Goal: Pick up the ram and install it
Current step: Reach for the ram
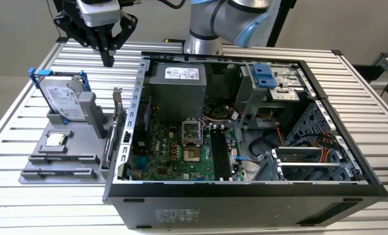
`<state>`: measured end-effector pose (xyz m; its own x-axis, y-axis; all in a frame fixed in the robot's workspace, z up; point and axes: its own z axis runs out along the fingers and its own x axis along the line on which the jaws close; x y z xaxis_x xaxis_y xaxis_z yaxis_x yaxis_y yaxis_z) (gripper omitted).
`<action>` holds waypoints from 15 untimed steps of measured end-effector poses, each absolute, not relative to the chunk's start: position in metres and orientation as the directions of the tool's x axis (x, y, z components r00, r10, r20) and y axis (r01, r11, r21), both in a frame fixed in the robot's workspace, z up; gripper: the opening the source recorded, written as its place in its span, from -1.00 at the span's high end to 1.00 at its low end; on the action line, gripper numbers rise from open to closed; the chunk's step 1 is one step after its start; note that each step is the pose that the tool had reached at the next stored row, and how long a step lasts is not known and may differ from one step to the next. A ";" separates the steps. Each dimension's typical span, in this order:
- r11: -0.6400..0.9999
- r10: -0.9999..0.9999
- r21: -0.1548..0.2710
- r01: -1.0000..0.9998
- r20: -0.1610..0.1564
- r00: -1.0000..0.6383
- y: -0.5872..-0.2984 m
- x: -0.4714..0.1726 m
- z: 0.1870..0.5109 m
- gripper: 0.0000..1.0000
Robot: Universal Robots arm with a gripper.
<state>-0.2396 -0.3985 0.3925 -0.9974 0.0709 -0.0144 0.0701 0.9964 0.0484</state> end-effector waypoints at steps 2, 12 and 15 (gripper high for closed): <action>0.996 0.071 0.048 0.070 -0.014 -0.997 -0.398 -0.240 0.393 1.00; 0.996 0.071 0.048 0.070 -0.014 -0.997 -0.398 -0.244 0.393 1.00; 0.996 0.071 0.048 0.070 -0.014 -0.997 -0.398 -0.246 0.393 1.00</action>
